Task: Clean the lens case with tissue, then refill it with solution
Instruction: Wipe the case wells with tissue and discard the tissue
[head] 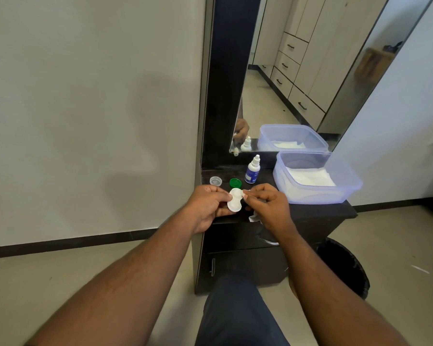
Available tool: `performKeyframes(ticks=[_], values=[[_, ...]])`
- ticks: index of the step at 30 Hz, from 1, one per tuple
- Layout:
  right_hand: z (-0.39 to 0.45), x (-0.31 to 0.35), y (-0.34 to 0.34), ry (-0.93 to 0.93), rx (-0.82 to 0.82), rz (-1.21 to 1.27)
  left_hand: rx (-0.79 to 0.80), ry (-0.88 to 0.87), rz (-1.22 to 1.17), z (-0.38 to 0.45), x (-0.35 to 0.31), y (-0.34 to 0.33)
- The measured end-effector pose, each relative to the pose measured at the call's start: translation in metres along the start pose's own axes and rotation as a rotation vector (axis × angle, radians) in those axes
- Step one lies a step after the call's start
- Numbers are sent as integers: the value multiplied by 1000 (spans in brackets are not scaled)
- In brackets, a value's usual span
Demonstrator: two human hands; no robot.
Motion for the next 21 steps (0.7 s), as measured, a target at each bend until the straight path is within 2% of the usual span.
performKeyframes(ticks=[9, 14, 21], values=[[-2, 6, -2, 24, 19, -60, -77, 28, -14, 1, 0, 0], [-1, 13, -11, 63, 74, -134, -37, 34, 71, -1, -1, -2], [-2, 9, -4, 53, 85, -151, -41, 27, 61, -1, 0, -2]])
Point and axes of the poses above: each hand's wrist, its own z-axis towards the middle knuckle, its own y-axis out of the back of the hand, x = y × z, the point moved 8 cm from there along z, towards the middle knuckle, and after that the axes turned 4 degrees about -z, right-handed, at the moved point
